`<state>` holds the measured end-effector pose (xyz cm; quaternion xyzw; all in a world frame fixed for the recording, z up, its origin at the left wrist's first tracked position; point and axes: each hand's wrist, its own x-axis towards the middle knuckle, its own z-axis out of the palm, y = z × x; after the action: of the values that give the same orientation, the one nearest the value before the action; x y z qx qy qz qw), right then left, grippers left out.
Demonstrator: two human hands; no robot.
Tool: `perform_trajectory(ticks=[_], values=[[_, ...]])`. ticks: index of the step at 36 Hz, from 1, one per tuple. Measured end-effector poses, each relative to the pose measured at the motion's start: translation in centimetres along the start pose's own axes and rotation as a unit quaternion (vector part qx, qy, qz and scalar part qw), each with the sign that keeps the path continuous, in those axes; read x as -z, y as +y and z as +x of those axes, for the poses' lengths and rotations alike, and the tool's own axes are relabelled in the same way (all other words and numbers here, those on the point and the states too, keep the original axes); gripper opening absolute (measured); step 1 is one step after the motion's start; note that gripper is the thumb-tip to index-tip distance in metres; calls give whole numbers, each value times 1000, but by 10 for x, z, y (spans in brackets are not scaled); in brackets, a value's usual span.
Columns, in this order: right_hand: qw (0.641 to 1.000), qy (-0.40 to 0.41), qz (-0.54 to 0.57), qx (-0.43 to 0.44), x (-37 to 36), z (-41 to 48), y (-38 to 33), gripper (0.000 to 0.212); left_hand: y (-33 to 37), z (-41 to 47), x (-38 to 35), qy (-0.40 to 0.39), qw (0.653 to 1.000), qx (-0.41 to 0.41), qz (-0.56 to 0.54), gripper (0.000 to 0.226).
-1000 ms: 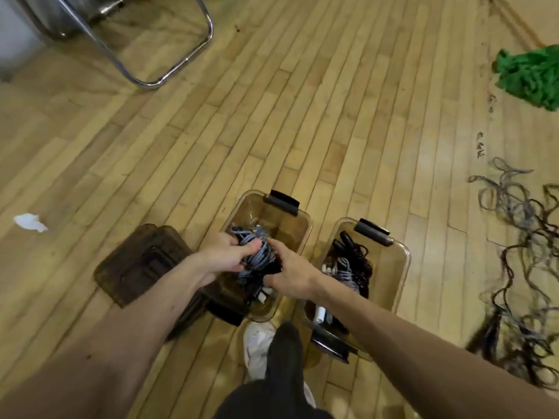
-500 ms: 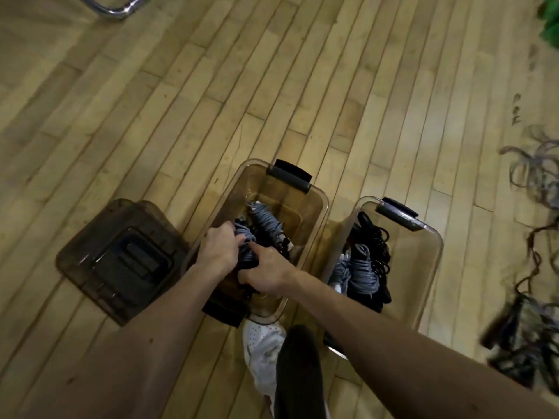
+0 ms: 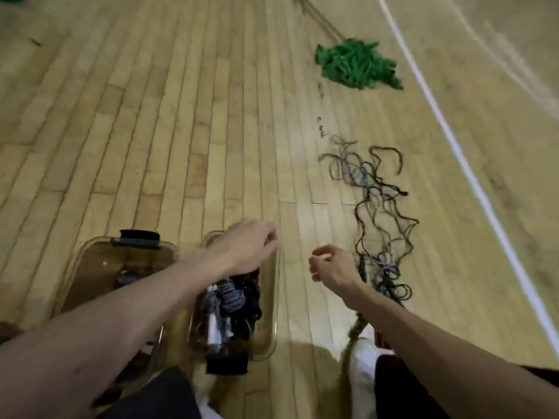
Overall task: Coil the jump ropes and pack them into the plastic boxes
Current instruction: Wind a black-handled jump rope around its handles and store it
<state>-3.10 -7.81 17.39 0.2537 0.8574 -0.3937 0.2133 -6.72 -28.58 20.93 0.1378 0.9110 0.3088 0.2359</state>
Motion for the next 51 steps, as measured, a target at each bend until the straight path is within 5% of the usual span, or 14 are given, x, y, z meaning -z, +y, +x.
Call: perform_trajectory(ticks=[5, 21, 27, 32, 37, 51], values=[[992, 41, -36, -113, 90, -9, 97, 14, 84, 32, -56, -140, 990, -13, -4, 22], [954, -14, 56, -293, 77, 78, 283, 31, 122, 121, -337, -198, 971, 122, -47, 12], [940, 22, 149, -305, 55, 116, 305, 38, 131, 156, -392, -197, 975, 95, -45, 45], [921, 37, 242, -304, 42, 139, 303, 24, 126, 169, -411, -163, 976, 126, -71, 29], [907, 26, 279, -314, 35, 139, 304, 37, 116, 167, -407, -192, 970, 127, -80, 25], [912, 33, 326, -249, 86, 80, 240, 32, 147, 139, -293, -209, 942, 139, -223, 14]])
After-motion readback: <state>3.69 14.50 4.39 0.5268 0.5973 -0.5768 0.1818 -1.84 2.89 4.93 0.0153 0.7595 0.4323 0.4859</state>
